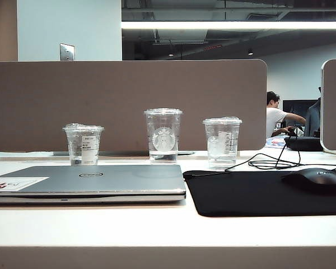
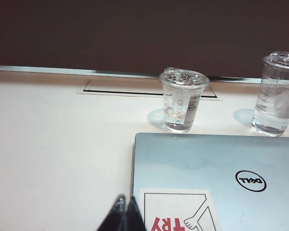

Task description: Pick up the coffee cup on the left and place it on the left side of the laptop.

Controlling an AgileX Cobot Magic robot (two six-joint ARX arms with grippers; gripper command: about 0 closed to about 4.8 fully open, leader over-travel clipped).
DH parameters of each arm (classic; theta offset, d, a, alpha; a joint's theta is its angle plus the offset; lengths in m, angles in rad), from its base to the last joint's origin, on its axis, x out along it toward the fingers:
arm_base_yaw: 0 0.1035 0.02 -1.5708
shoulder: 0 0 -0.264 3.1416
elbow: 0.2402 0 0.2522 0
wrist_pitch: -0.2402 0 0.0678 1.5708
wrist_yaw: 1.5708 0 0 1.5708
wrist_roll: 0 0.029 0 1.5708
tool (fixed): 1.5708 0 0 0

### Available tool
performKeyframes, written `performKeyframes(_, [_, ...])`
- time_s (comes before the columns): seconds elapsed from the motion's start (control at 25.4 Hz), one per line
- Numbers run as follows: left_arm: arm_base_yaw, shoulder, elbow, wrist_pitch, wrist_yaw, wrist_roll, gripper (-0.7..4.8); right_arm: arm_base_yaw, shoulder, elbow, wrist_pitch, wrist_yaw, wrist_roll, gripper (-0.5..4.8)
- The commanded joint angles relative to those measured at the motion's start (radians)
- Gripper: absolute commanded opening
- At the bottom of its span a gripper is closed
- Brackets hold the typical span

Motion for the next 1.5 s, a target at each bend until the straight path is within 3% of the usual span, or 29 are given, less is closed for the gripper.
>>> performKeyframes(0.04, [0.001, 0.000, 0.006, 0.041, -0.002, 0.004, -0.05, 0.001, -0.002, -0.003, 0.014, -0.003, 0.002, -0.01])
performKeyframes(0.43, [0.000, 0.001, 0.049, 0.079, -0.021, 0.004, -0.05, 0.001, -0.002, 0.030, 0.006, -0.017, 0.008, -0.02])
performKeyframes(0.59, [0.000, 0.043, 0.145, 0.044, -0.058, -0.028, -0.05, 0.002, 0.003, 0.122, -0.034, -0.030, 0.008, -0.02])
performKeyframes(0.83, [0.000, 0.258, 0.287, 0.067, -0.067, -0.046, -0.05, 0.002, 0.003, 0.232, -0.090, -0.047, 0.007, -0.03])
performKeyframes(1.1, [-0.008, 0.520, 0.402, 0.181, -0.063, -0.048, -0.05, 0.003, 0.034, 0.303, -0.090, -0.040, -0.027, -0.03])
performKeyframes(1.26, [-0.072, 0.691, 0.467, 0.254, -0.064, -0.048, -0.05, 0.003, 0.106, 0.351, -0.086, -0.044, -0.027, -0.03])
performKeyframes(1.5, [-0.148, 0.967, 0.516, 0.433, -0.064, -0.048, -0.05, 0.004, 0.291, 0.466, -0.079, -0.171, -0.027, -0.03])
